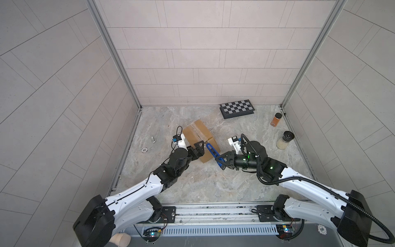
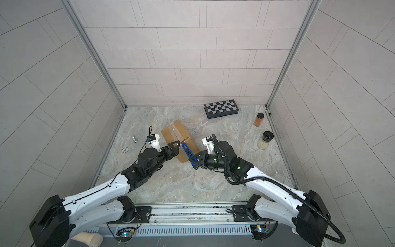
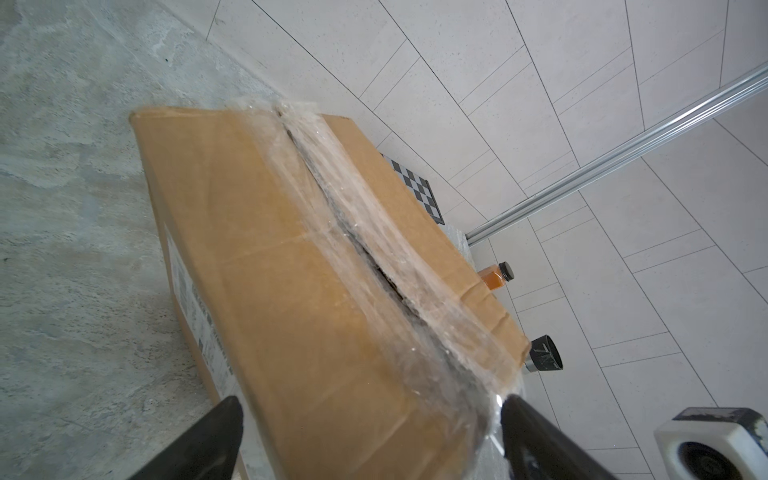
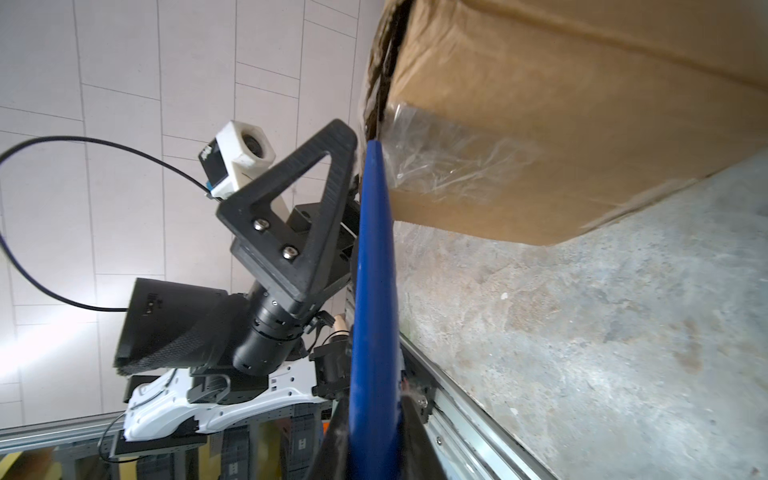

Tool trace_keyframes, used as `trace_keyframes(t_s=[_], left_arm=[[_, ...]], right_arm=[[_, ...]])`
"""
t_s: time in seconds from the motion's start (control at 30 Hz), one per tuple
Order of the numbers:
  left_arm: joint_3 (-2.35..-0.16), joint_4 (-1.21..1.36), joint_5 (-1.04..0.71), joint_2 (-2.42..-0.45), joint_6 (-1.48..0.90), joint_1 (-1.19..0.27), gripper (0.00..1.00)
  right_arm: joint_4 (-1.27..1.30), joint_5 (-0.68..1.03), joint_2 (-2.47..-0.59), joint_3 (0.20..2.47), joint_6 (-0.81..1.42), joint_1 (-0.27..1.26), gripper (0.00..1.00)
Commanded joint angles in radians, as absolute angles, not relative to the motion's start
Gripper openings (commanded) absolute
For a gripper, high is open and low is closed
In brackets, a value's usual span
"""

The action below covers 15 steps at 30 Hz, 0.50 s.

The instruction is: Unpack the express box

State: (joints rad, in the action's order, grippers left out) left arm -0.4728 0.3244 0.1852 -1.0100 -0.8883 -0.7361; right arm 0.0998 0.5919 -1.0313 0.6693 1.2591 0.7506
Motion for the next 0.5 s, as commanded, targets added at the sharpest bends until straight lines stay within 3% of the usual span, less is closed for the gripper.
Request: trace_keyframes(t_s=[0.0, 0.47], left_arm=[[-0.501, 0.327, 0.199, -1.012, -0.855, -0.733, 1.00], [-0.533, 0.458, 0.116, -1.056, -0.915, -0.732, 1.00]], right_arm=[[0.179, 0.635, -1.022, 0.675, 1.272, 0.760, 0.00], [-0.110, 0.588, -1.134, 0.771, 1.062, 0.822, 0.00]])
